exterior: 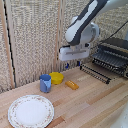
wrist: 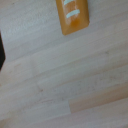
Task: Kindly employ your clamp to softly take hold of the bread. Delicately rest it on the oven pan, verifying that it is even on the surface. Using your clamp and attentiveness, smoothly glide the pan into the oven and along the appropriate brackets, securing it in position.
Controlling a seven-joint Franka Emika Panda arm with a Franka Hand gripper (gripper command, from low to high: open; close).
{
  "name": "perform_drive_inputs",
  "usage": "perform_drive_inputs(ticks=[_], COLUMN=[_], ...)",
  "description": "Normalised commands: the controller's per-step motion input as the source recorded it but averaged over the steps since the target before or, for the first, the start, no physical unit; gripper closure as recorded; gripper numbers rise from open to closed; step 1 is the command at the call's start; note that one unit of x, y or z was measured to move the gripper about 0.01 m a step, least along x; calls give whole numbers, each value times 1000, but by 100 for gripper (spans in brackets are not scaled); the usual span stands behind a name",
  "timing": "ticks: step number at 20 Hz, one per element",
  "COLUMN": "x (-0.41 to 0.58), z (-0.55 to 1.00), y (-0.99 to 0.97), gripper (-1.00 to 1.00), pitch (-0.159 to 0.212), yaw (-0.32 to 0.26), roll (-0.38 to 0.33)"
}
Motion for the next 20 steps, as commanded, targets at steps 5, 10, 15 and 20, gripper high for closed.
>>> perform_drive_inputs(ticks=[5, 10, 15, 20], x=[175, 178, 84, 73], z=[-474, -362, -255, -191], y=[-207, -228, -95, -11], gripper=[-100, -100, -100, -100], pitch=[125, 66, 13, 9], yaw=[56, 62, 79, 95], roll=[0, 0, 0, -11])
